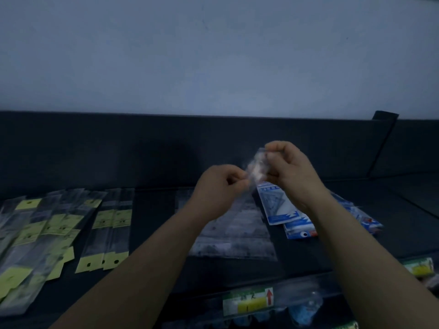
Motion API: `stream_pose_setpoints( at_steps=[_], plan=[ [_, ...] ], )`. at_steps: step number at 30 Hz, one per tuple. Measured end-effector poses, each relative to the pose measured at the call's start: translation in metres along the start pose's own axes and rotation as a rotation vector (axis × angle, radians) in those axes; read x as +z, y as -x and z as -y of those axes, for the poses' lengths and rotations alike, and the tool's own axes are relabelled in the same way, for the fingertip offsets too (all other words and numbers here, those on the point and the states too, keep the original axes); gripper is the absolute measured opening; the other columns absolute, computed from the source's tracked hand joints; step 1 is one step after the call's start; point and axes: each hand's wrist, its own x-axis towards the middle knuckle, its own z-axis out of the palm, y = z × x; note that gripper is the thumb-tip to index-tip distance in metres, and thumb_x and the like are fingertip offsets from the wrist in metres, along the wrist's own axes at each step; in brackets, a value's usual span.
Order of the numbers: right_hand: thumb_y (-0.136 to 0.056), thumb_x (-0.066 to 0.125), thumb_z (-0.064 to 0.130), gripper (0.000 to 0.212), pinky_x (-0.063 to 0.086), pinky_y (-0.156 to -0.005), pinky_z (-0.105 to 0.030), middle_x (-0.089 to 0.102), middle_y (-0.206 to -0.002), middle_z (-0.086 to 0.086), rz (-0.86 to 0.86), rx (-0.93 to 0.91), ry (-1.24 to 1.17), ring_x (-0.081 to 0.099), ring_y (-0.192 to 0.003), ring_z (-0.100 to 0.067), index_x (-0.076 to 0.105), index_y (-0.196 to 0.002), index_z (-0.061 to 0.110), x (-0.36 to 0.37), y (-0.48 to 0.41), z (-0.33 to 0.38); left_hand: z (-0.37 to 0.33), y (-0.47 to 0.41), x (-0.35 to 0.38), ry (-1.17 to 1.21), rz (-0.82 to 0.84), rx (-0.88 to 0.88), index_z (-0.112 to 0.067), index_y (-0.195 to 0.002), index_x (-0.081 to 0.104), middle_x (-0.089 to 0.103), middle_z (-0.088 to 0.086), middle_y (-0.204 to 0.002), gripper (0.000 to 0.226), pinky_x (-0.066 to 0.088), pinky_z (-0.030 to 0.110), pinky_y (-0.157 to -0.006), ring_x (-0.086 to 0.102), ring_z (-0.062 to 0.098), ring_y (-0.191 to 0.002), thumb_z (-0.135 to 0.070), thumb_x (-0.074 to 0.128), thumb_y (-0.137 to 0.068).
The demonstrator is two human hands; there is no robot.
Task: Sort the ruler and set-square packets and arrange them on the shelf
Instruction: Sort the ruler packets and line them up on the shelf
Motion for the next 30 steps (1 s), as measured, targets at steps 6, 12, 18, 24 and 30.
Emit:
stream_pose_setpoints(
  at_steps=[6,12,18,24,30],
  plan=[
    [-0.088,0.065,0.012,0.019,0.053,-0.072,-0.025,0.071,-0.094,-0.013,0.356,0.227,0.279,0.064,-0.076,-0.016,0.063,-0.107,0.01,0.0,0.031,-0.039,0.02,0.018,-0.005,0.601,-0.118,-0.364,-0.004,-0.08,0.06,0.064,0.008,-0.072,0.009,0.055,0.027,-0.062,0.064,0.014,-0.063,0.0,0.063,-0.087],
    [-0.088,0.064,0.008,0.006,0.046,-0.062,-0.026,0.065,-0.069,-0.001,0.591,0.221,0.582,0.058,-0.061,-0.01,0.069,-0.085,0.01,-0.027,0.048,-0.068,0.057,0.055,-0.024,0.581,-0.353,-0.456,-0.011,-0.106,0.053,0.067,0.01,-0.086,0.026,0.055,0.025,-0.055,0.065,0.02,-0.067,0.0,0.066,-0.086],
    [-0.079,0.076,0.016,0.042,0.045,-0.08,-0.005,0.057,-0.099,0.016,0.541,0.142,0.854,0.057,-0.088,0.003,0.065,-0.117,0.028,-0.022,0.057,-0.086,0.09,0.082,-0.033,-0.335,-0.013,-0.272,-0.029,-0.114,0.061,0.058,-0.006,-0.11,0.041,0.045,0.027,-0.083,0.055,0.014,-0.1,-0.037,0.077,-0.076],
    [-0.064,0.084,0.043,0.058,0.041,-0.083,-0.019,0.044,-0.112,0.009,0.41,0.21,0.94,0.047,-0.098,-0.007,0.053,-0.113,0.042,-0.042,0.061,-0.097,0.089,0.09,-0.031,-0.513,0.188,-0.236,-0.033,-0.103,0.064,0.056,-0.01,-0.107,0.04,0.042,0.022,-0.082,0.052,0.01,-0.099,-0.052,0.077,-0.07],
    [-0.069,0.083,0.033,0.042,0.035,-0.064,-0.004,0.048,-0.11,0.006,0.388,0.226,0.928,0.046,-0.084,0.004,0.057,-0.103,0.031,-0.035,0.05,-0.096,0.086,0.089,-0.02,-0.468,0.137,-0.224,-0.025,-0.112,0.063,0.055,-0.007,-0.108,0.041,0.036,0.016,-0.08,0.05,0.007,-0.098,-0.041,0.075,-0.076]
  ],
)
